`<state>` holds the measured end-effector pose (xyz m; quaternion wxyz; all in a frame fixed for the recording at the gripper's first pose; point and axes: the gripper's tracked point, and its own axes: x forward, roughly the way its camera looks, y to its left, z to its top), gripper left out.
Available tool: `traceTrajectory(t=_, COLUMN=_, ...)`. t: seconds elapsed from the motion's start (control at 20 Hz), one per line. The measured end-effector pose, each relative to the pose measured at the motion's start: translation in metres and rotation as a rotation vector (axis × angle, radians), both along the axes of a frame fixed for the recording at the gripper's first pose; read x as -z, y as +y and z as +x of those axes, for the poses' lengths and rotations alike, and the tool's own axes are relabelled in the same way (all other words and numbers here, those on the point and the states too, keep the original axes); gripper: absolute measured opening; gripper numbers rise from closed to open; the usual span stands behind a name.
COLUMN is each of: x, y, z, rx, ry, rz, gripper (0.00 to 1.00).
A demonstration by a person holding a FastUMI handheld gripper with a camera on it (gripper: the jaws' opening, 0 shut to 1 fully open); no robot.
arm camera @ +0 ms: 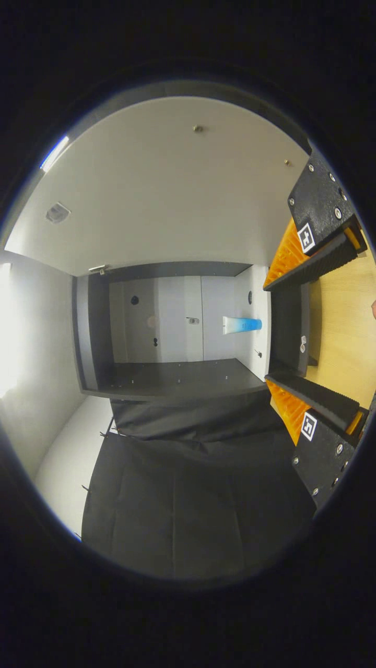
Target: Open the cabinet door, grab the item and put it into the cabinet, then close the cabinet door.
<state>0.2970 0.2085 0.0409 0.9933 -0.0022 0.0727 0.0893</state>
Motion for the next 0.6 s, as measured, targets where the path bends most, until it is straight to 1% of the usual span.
traceTrajectory(t=0.1, x=-0.004, y=-0.012, z=-0.022, rx=0.007, ry=-0.002, rz=0.002, gripper=0.94)
traceTrajectory(t=0.25, x=-0.012, y=-0.038, z=-0.05, rx=0.038, ry=-0.011, rz=0.004, gripper=0.94)
traceTrajectory(t=0.45, x=-0.022, y=-0.086, z=-0.076, rx=0.118, ry=-0.023, rz=0.003, gripper=0.94)
traceTrajectory(t=0.6, x=-0.027, y=-0.128, z=-0.089, rx=0.194, ry=-0.028, rz=0.003, gripper=0.94)
